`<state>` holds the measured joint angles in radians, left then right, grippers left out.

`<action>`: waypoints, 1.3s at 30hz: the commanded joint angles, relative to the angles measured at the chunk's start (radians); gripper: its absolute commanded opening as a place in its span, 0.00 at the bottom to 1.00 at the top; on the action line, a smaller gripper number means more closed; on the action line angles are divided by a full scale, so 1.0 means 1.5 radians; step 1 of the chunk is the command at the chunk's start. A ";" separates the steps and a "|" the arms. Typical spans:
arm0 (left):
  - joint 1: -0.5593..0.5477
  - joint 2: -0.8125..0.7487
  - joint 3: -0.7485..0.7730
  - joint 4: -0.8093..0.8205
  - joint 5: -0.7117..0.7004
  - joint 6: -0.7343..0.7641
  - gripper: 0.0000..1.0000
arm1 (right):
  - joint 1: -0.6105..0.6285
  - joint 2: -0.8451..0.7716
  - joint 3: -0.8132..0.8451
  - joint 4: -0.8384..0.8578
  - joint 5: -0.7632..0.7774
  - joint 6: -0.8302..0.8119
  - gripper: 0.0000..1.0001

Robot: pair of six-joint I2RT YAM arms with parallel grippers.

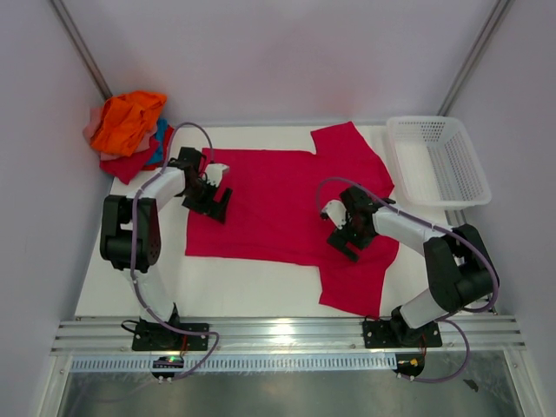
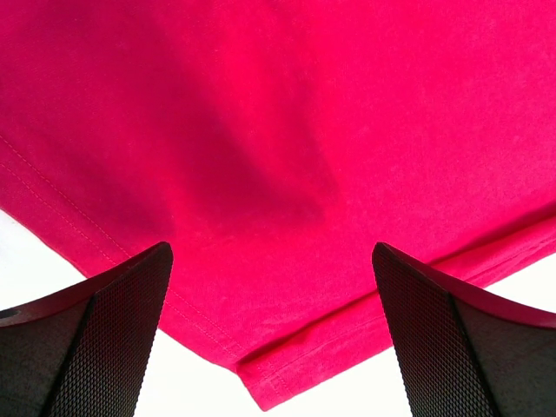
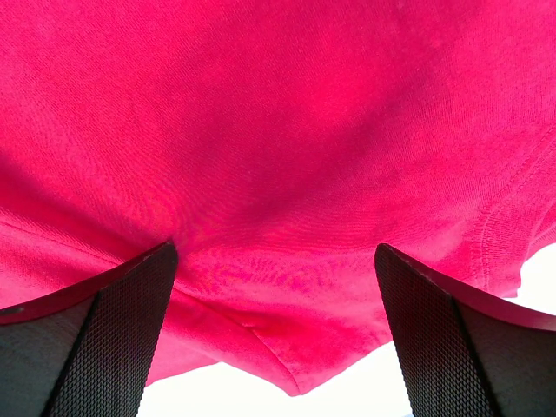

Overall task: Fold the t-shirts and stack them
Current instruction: Flatten out the tshirt

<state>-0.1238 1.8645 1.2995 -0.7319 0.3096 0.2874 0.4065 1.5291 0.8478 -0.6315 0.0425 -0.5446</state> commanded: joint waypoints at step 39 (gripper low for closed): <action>-0.102 -0.086 -0.086 -0.124 0.099 0.175 0.99 | 0.032 0.167 0.254 0.057 -0.048 0.111 0.99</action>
<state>-0.2584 1.7107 1.1927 -0.9604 0.5011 0.5365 0.4458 1.7744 1.2270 -0.5827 -0.0147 -0.3969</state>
